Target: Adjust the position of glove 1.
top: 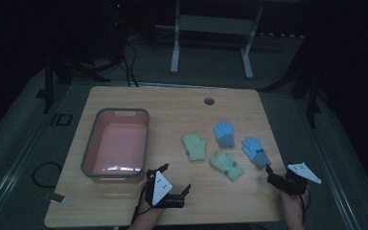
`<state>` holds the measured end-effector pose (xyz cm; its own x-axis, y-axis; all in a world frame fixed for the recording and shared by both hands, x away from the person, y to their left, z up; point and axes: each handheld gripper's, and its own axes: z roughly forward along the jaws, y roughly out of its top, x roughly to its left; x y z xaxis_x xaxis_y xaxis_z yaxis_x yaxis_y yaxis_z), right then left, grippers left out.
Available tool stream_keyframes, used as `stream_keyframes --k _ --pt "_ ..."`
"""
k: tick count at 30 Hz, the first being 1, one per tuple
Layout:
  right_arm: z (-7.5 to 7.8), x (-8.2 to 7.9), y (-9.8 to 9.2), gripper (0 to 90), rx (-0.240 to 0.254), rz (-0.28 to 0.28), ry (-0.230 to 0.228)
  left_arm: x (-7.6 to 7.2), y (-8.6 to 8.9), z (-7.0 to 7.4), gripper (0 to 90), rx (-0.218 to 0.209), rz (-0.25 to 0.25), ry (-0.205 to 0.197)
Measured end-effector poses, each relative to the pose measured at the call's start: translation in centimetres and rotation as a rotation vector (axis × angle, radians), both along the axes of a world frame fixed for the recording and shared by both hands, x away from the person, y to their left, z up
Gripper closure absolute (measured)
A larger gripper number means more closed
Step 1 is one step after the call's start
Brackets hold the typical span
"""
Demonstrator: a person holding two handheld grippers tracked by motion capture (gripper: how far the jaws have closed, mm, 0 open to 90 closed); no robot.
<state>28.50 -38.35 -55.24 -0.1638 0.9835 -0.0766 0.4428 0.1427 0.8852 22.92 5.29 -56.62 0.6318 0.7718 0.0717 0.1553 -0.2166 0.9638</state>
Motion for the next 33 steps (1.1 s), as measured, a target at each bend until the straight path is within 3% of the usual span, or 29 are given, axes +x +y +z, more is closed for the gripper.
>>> stream_keyframes --k 6,9,10,12,15,22,25,28,30,33 --pt "0.0 0.1 0.0 13.7 0.004 -0.005 0.008 0.1 0.0 0.0 0.7 -0.003 0.000 0.004" --pt "0.0 0.2 0.0 13.5 0.005 0.005 0.036 0.1 0.0 0.0 0.7 -0.006 0.002 0.007" --pt "0.1 0.4 0.0 12.8 0.025 0.015 0.075 0.1 0.0 0.0 0.7 -0.009 0.003 0.008" --pt "0.4 0.5 0.0 12.3 0.029 0.024 0.093 0.1 0.1 0.0 0.7 -0.009 0.003 0.009" --pt "1.5 0.9 0.0 11.8 0.028 0.040 0.119 0.1 0.1 0.0 0.7 -0.017 0.004 0.010" --pt "5.0 1.4 0.6 13.2 -0.032 0.052 0.101 0.1 0.1 0.0 0.7 -0.016 0.002 0.007" --pt "6.2 2.0 1.0 14.2 -0.004 0.090 0.129 0.1 0.1 0.0 0.7 -0.012 0.000 0.007" --pt "7.3 2.5 1.3 13.8 0.060 0.117 0.140 0.1 0.1 0.0 0.7 -0.015 -0.001 0.010" --pt "7.9 2.7 2.1 12.3 0.028 0.107 0.126 0.2 0.1 0.0 0.7 -0.018 0.000 0.014" --pt "8.7 2.7 2.6 11.3 0.049 0.120 0.094 0.2 0.1 0.0 0.7 -0.017 0.000 0.013"
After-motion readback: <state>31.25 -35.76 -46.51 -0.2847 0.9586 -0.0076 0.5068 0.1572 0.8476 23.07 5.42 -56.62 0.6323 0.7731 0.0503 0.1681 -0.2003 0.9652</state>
